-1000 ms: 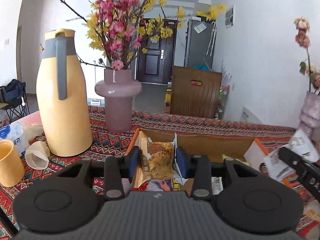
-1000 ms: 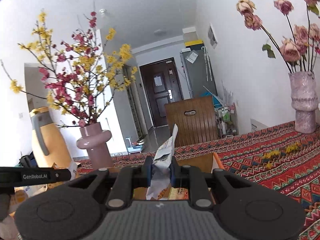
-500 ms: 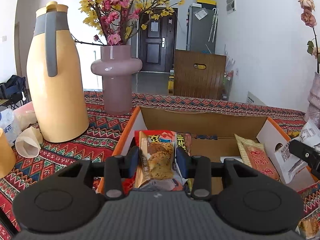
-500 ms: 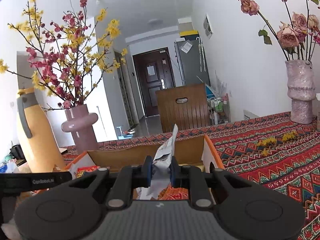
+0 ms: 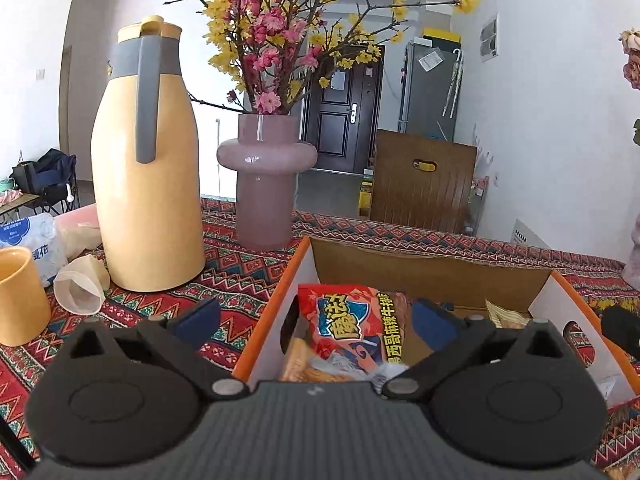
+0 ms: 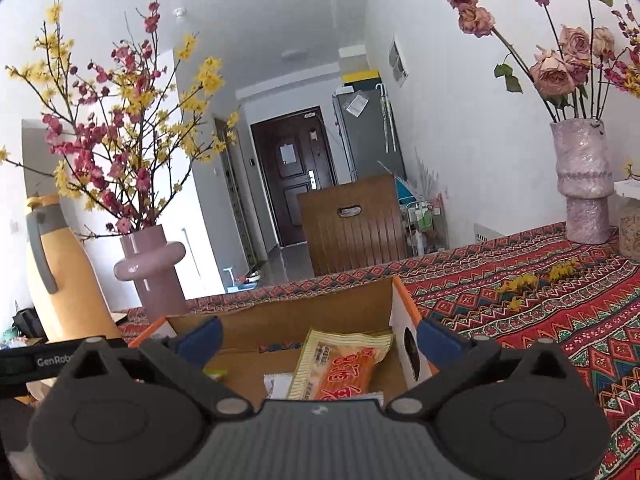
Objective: Organize snacks
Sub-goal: 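Open both grippers to drop the packets into the box, then move both tools back over the remaining snack pile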
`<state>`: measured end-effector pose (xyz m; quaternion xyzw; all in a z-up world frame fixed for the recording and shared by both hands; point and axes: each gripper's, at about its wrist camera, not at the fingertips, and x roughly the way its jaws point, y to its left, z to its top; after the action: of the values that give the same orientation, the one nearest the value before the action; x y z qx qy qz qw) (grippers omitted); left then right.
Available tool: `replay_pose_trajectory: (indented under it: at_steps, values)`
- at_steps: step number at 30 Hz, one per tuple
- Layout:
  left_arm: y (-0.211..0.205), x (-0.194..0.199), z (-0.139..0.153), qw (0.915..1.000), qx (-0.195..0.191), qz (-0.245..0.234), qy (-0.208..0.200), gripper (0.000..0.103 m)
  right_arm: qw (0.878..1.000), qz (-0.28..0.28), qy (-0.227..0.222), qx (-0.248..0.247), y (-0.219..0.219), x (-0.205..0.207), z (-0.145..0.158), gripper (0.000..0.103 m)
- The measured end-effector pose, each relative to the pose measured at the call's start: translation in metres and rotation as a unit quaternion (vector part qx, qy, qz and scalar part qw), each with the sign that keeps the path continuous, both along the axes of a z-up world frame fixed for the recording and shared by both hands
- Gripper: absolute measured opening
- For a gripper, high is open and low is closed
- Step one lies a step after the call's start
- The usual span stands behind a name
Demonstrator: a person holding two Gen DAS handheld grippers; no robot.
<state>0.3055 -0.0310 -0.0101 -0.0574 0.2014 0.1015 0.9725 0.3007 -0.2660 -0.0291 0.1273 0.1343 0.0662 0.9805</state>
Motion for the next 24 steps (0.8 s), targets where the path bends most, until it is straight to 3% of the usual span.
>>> replay_pose_trajectory:
  at_steps: [9,16,24]
  values:
    - [0.002,-0.011,0.013,1.0,-0.007,0.005,0.003,0.103,1.0,-0.003,-0.017,-0.003,-0.002,-0.009,0.008,0.103]
    - [0.004,-0.057,0.051,0.9991,-0.017,-0.019,-0.034,0.103,0.998,-0.003,-0.057,-0.017,-0.009,-0.039,0.041,0.103]
    - [0.008,-0.1,0.059,0.9981,-0.009,-0.043,-0.044,0.103,0.997,0.013,-0.069,-0.037,-0.008,-0.085,0.059,0.103]
